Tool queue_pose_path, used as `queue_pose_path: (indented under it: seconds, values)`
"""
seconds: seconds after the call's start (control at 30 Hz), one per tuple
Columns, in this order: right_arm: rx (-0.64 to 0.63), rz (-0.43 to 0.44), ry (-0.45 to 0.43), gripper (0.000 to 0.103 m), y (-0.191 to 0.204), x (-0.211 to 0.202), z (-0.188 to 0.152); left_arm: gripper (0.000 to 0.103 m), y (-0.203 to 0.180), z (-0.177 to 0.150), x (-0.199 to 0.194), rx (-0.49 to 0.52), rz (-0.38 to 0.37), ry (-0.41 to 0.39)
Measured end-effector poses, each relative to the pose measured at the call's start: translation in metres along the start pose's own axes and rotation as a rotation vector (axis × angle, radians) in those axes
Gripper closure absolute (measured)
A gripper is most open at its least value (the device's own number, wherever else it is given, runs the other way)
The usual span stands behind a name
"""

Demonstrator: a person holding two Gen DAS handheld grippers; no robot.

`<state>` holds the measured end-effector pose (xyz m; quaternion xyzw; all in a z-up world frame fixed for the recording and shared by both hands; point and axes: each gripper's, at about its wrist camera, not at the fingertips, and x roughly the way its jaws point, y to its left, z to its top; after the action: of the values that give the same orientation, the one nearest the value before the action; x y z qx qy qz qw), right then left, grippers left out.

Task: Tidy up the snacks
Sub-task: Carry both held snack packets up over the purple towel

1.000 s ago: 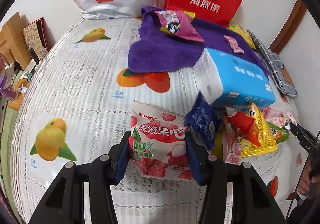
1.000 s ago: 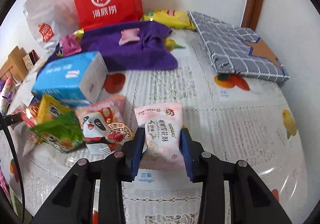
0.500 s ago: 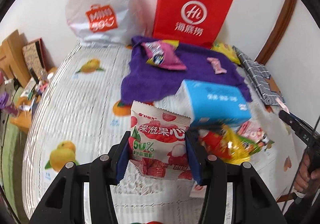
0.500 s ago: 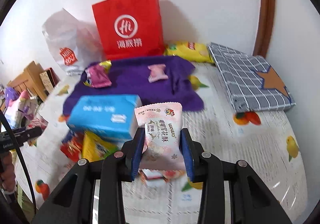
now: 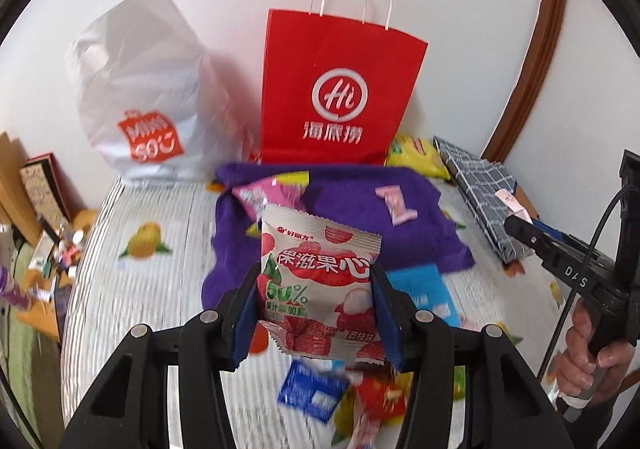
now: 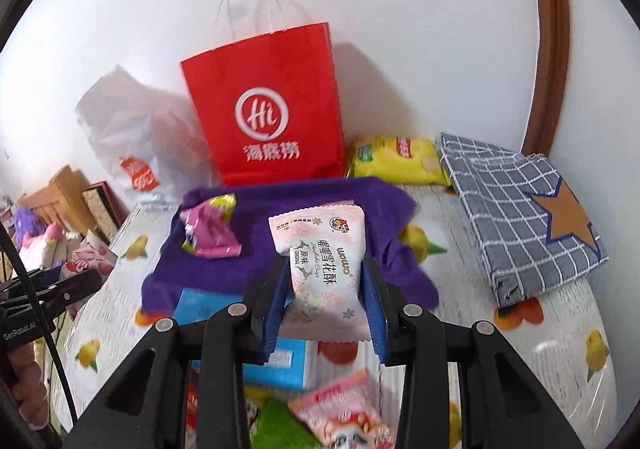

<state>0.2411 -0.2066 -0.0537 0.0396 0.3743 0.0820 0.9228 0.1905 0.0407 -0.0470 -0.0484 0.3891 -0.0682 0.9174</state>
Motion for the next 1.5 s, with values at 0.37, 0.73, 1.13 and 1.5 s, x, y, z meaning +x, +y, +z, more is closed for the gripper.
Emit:
queue_pose_path:
  seconds: [0.37, 0.73, 1.13, 1.5]
  values:
    - [0.04, -0.002, 0.007, 0.066, -0.007, 0.048, 0.035, 0.054, 0.013, 0.06, 0.041, -0.033, -0.016, -0.028]
    - [0.06, 0.017, 0.035, 0.066, -0.013, 0.104, 0.051, 0.054, 0.038, 0.083, 0.092, -0.091, 0.012, 0.016]
    - [0.059, 0.017, 0.098, 0.066, -0.022, 0.137, 0.034, 0.054, 0.054, 0.075, 0.128, -0.115, 0.023, 0.1]
    - [0.051, 0.02, 0.142, 0.066, -0.022, 0.148, 0.026, 0.054, 0.061, 0.074, 0.131, -0.126, 0.034, 0.11]
